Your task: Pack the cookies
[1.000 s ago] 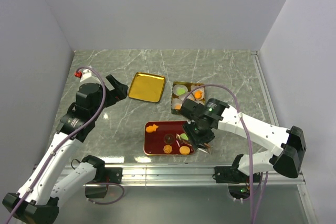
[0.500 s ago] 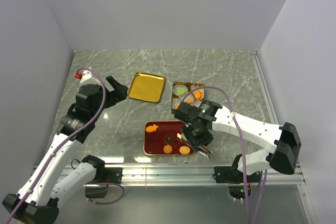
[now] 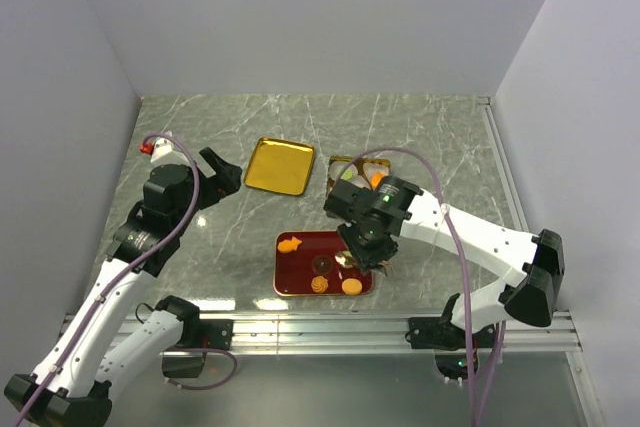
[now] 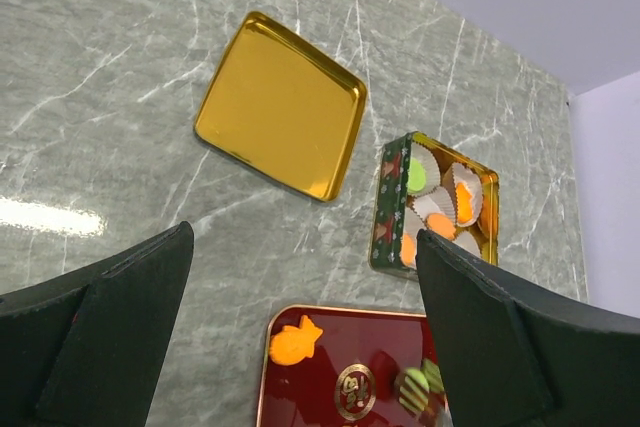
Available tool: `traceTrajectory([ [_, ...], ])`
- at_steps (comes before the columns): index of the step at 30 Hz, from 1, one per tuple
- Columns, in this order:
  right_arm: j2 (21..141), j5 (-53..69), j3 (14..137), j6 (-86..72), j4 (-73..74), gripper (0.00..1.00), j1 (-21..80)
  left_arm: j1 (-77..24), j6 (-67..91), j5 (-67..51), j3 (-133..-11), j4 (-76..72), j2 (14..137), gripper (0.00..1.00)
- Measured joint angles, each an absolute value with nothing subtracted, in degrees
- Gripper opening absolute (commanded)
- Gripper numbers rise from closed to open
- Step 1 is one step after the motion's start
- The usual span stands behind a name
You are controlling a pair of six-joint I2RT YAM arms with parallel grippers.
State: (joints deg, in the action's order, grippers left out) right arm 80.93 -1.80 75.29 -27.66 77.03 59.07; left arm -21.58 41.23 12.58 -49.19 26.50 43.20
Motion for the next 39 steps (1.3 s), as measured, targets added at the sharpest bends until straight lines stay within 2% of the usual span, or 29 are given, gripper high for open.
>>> traceTrajectory([
  [8, 85.9, -5.9, 92.1, -27.7, 77.2, 0.45, 59.1, -21.6, 40.8, 13.6, -50.0, 28.7, 43.3, 0.99],
  [14, 87.2, -9.6, 98.2, -27.6, 77.1, 0.45, 58.6, -21.6, 39.3, 14.9, -52.8, 29.5, 43.6, 1.00],
  [21, 86.8, -11.9, 97.3, -27.7, 77.2, 0.45, 55.2, -21.6, 38.2, 15.8, -56.4, 31.5, 46.5, 0.99],
  [32, 82.7, -11.5, 87.7, -28.3, 76.4, 0.45, 43.5, -21.6, 35.9, 17.3, -60.9, 32.3, 50.2, 0.99],
  [39, 82.7, -10.9, 86.4, -28.0, 74.2, 0.44, 42.0, -21.6, 33.9, 16.8, -62.4, 32.2, 51.9, 0.99],
])
